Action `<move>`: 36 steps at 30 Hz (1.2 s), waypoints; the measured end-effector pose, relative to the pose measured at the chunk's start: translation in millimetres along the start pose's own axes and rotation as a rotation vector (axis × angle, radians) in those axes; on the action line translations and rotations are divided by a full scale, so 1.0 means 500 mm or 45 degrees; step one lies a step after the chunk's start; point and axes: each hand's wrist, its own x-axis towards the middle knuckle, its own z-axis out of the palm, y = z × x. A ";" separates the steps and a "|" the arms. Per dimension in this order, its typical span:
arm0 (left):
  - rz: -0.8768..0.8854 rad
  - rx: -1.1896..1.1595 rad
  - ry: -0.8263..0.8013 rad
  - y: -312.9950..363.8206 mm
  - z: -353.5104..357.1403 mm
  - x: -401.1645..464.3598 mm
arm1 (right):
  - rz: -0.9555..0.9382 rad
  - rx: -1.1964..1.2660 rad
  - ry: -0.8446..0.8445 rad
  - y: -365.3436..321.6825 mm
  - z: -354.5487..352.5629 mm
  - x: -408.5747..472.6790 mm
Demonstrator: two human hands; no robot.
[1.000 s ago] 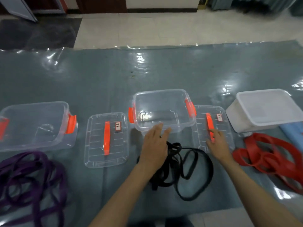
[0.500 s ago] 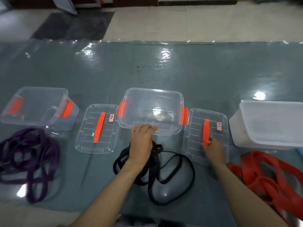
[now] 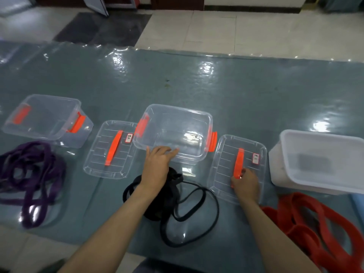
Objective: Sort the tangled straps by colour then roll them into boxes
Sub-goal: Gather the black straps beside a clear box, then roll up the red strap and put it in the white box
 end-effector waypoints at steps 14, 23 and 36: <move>0.053 0.077 -0.009 0.005 -0.005 0.010 | -0.035 -0.072 -0.083 -0.004 0.014 0.008; 0.215 0.016 0.030 0.002 -0.005 0.031 | -0.117 -0.100 -0.019 0.011 0.015 -0.003; 0.561 -0.364 -0.181 0.163 0.014 -0.059 | -0.330 -0.149 0.034 0.094 -0.158 -0.196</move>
